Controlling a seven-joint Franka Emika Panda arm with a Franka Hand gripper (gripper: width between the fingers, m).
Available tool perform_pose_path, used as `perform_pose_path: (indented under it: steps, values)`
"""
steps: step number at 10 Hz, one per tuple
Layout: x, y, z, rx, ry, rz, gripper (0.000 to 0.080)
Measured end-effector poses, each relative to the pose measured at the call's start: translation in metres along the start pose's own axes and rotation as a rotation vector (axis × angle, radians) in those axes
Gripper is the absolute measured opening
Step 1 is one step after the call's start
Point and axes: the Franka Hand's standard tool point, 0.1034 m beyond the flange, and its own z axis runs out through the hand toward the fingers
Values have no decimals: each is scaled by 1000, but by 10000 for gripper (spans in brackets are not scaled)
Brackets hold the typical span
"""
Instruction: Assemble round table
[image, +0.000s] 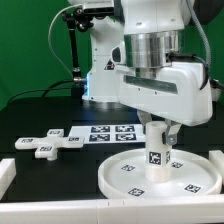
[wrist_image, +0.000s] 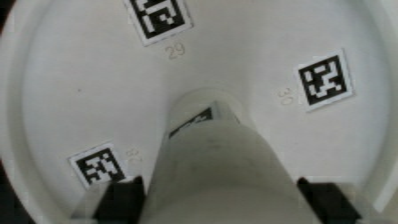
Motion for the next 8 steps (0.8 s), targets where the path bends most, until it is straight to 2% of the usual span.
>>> perform_pose_path:
  steps: [2, 6, 7, 8]
  values:
    - [0, 0, 0, 5, -9, 85, 409]
    - [0, 0, 0, 27, -43, 446, 409]
    - [-1, 0, 1, 28, -46, 443, 409]
    - [-2, 0, 1, 27, -46, 429, 511]
